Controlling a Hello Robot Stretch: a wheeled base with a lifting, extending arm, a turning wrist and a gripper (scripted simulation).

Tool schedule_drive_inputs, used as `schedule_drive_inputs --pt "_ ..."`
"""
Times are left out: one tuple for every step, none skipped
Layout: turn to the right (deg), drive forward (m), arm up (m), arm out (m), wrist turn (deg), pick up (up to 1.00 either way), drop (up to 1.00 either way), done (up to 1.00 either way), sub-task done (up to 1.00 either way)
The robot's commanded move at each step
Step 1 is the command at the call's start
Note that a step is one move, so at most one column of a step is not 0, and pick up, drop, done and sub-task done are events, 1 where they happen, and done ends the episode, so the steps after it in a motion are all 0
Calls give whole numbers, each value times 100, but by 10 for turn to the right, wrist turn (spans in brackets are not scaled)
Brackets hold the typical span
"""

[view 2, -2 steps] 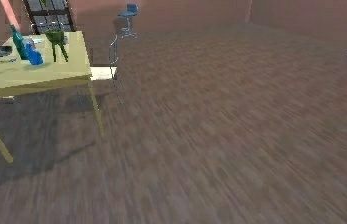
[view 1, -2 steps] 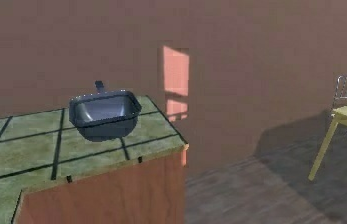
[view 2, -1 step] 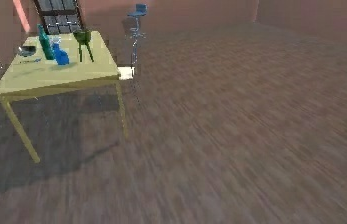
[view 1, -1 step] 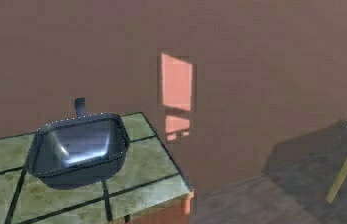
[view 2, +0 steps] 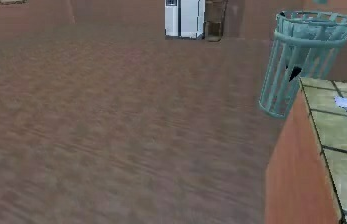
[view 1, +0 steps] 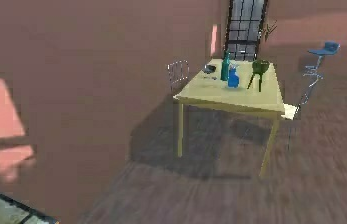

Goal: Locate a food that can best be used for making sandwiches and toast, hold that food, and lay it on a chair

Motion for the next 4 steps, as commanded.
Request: schedule_drive_inputs --pt "450 0 0 0 0 0 0 0 0" --pt "270 0 0 0 0 0 0 0 0" --pt "0 0 50 0 0 0 0 0 0" --pt "0 0 38 0 0 0 0 0 0"
